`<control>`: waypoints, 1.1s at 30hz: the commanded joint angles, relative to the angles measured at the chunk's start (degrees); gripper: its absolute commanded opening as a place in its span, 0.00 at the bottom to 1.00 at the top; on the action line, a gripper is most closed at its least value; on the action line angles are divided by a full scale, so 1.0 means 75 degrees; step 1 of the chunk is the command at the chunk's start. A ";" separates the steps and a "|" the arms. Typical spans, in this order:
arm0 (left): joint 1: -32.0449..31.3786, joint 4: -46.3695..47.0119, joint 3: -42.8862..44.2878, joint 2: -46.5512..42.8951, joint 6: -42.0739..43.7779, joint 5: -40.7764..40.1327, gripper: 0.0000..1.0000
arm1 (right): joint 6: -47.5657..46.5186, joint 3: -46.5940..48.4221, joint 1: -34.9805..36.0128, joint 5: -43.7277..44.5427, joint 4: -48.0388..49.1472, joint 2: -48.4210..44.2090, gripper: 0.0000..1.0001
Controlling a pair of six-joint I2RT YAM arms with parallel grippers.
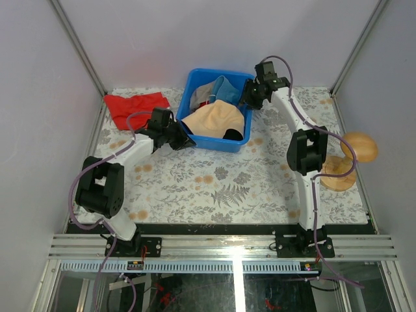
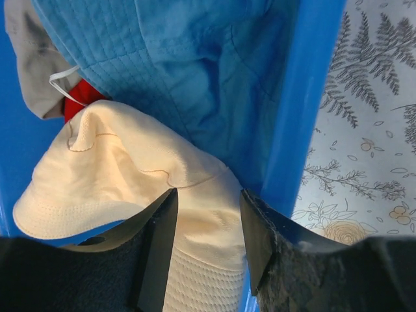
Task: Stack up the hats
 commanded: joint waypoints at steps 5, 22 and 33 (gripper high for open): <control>-0.0216 0.0133 0.0752 0.0608 -0.0109 -0.0241 0.00 | -0.0460 -0.0655 0.0051 0.0812 -0.0164 -0.0989 0.51; -0.0231 -0.0071 0.1368 0.1238 -0.0004 -0.0605 0.00 | -0.0836 -0.0208 0.0040 0.2207 -0.0732 -0.0881 0.54; -0.0185 -0.0301 0.1686 0.1378 0.0172 -0.0928 0.00 | -0.0813 -0.0223 -0.0002 0.2471 -0.0876 -0.0199 0.33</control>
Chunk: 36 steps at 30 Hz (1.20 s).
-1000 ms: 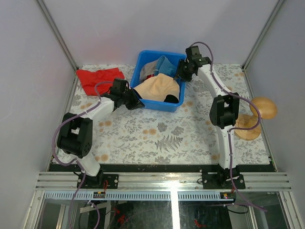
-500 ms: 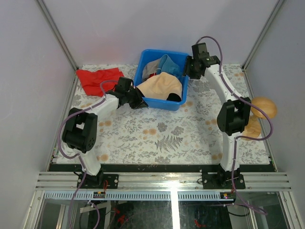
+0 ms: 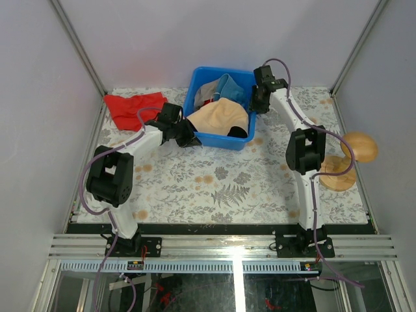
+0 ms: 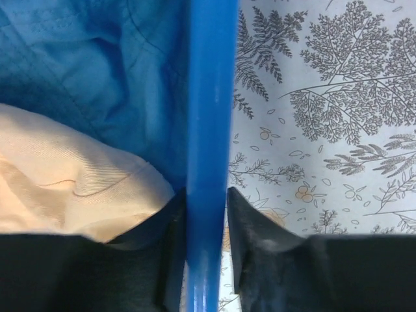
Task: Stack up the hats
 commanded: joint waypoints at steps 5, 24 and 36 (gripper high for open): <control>0.0566 0.0295 0.0806 0.0591 0.0464 -0.0704 0.00 | 0.0012 -0.2315 -0.0034 0.0398 0.0233 -0.1575 0.05; 0.0982 -0.0438 0.1282 -0.0325 0.1377 -0.1666 0.00 | 0.7363 -0.8128 0.0044 0.0114 0.3382 -0.5503 0.00; 0.0627 -0.0994 -0.0288 -0.2707 0.1281 -0.2146 0.07 | 0.9367 -0.6593 0.0080 0.0003 0.4960 -0.3761 0.09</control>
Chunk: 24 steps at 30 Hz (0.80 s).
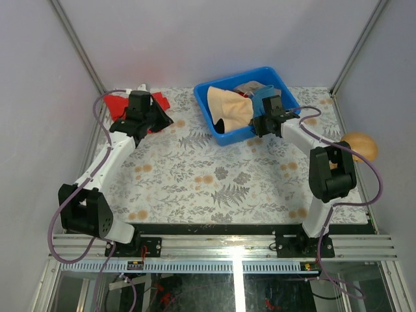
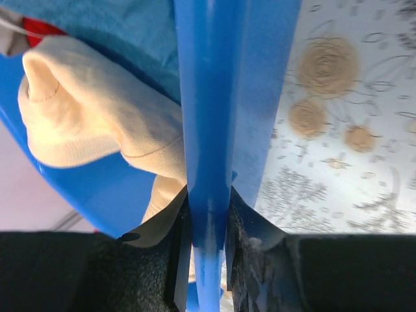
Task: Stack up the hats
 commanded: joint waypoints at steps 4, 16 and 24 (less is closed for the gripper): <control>-0.0634 0.0018 -0.0816 -0.0228 -0.0228 0.0008 0.08 | 0.0499 0.0832 -0.0069 -0.0722 0.2338 0.0319 0.32; -0.2356 0.1150 -0.0237 0.1458 -0.0880 0.0191 0.06 | -0.3163 0.1235 -0.0182 -0.2064 0.0922 -0.0845 0.63; -0.2527 0.1301 0.1027 0.2815 -0.0787 0.0413 0.05 | -0.5058 0.1643 -0.0866 -0.1062 -0.1851 -0.1143 0.59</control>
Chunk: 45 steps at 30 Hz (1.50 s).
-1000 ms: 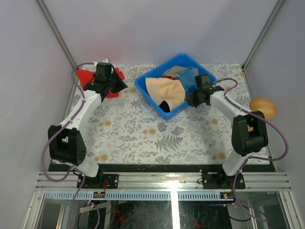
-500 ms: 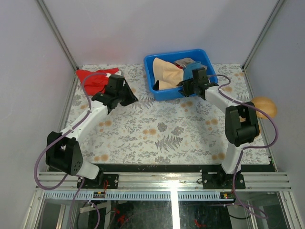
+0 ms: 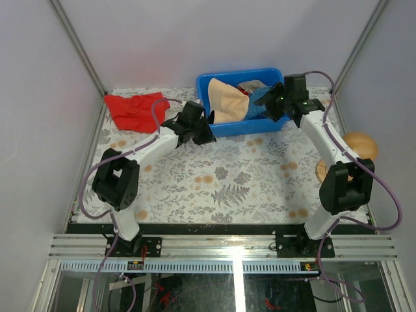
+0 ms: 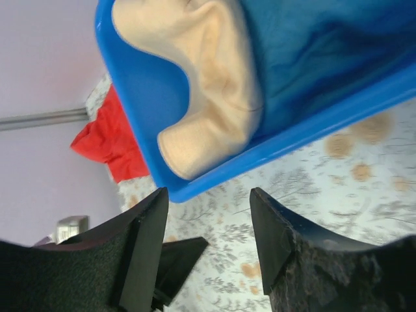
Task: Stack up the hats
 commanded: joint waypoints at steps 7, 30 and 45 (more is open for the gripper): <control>-0.0136 0.0818 0.1526 0.1623 -0.0024 0.0186 0.00 | -0.1892 -0.0469 -0.1040 0.1578 -0.2751 -0.0759 0.08; 0.1110 0.0277 0.4276 0.3905 0.0303 0.0281 0.00 | -0.2916 0.3530 -0.1455 0.2194 -0.3171 0.3670 0.00; 0.0700 0.0221 0.2780 0.0756 0.1760 0.1072 0.34 | -0.3412 0.3655 -0.1460 0.1263 -0.3429 0.2634 0.05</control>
